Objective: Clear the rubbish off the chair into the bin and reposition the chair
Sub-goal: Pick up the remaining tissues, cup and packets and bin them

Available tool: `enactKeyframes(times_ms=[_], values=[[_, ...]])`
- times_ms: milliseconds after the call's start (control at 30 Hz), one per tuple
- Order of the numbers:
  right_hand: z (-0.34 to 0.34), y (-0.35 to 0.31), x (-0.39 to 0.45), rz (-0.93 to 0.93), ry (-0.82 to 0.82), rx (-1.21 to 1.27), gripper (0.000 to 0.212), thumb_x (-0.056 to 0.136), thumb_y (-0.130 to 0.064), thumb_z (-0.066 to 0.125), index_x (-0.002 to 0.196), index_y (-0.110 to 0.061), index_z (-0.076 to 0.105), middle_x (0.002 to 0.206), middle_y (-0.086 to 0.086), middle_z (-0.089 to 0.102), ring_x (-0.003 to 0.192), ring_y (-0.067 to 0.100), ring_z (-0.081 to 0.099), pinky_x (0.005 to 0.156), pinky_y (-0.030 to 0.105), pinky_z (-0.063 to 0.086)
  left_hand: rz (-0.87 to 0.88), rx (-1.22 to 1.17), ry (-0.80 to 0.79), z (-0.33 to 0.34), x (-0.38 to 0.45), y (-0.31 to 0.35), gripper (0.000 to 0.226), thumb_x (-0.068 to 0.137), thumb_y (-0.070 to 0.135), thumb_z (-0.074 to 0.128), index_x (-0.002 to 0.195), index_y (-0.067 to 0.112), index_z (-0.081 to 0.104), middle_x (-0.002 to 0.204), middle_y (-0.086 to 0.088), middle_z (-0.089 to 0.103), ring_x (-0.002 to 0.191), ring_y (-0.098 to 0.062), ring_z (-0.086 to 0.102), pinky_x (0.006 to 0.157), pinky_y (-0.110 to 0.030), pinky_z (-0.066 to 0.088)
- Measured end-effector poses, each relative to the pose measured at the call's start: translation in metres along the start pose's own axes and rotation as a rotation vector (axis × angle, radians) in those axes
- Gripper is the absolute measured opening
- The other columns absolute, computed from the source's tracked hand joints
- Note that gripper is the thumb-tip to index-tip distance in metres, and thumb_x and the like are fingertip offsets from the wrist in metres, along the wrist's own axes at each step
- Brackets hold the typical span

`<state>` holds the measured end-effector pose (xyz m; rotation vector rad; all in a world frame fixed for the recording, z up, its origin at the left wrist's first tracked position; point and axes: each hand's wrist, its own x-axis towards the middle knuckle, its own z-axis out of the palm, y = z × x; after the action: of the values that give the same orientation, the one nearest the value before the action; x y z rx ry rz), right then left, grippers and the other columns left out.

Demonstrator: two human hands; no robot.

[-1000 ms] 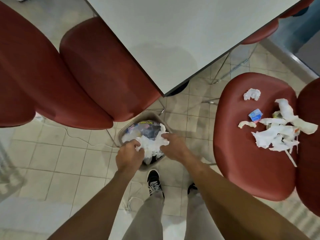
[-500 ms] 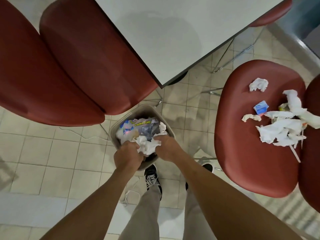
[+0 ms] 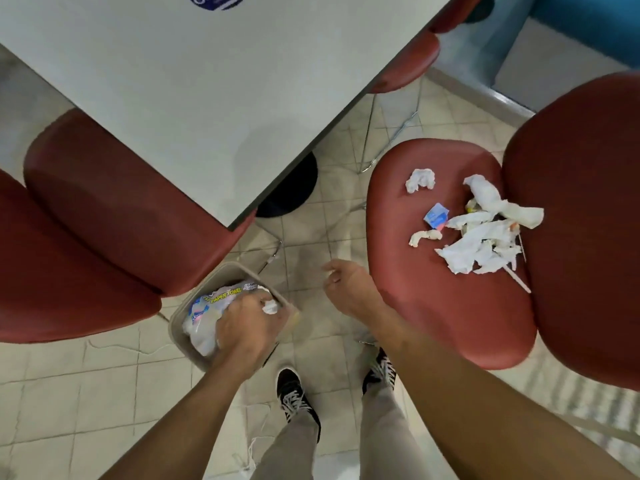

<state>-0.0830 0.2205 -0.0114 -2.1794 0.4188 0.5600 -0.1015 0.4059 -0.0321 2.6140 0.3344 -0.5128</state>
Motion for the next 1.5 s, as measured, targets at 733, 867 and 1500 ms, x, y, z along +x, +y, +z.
enactKeyframes(times_ms=[733,867,1500], values=[[-0.200,0.197,0.025,0.237,0.251,0.181,0.058,0.081,-0.030,0.071,0.135,-0.026,0.051,0.127,0.005,0.056,0.115,0.017,0.055,0.087,0.023,0.041,0.394,0.131,-0.144,0.109,0.023,0.285,0.046,0.070,0.061,0.069,0.109,0.036,0.064,0.107,0.007,0.064,0.103,-0.018,0.061,0.086,-0.034,0.050],[-0.219,0.242,0.038,0.336,0.269,0.160,0.061,0.082,-0.026,0.067,0.138,-0.025,0.045,0.132,0.007,0.053,0.117,0.023,0.054,0.094,0.030,0.043,0.455,0.189,-0.212,0.151,0.031,0.323,0.043,0.073,0.055,0.070,0.111,0.037,0.062,0.108,0.007,0.062,0.106,-0.018,0.059,0.088,-0.037,0.049],[-0.235,0.379,0.150,0.356,0.181,-0.149,0.058,0.085,-0.025,0.064,0.140,-0.027,0.045,0.131,0.004,0.051,0.122,0.026,0.043,0.102,0.037,0.038,0.664,0.361,-0.580,0.337,0.097,0.389,0.056,0.079,0.015,0.071,0.129,0.032,0.053,0.121,-0.007,0.048,0.107,-0.022,0.056,0.087,-0.029,0.047]])
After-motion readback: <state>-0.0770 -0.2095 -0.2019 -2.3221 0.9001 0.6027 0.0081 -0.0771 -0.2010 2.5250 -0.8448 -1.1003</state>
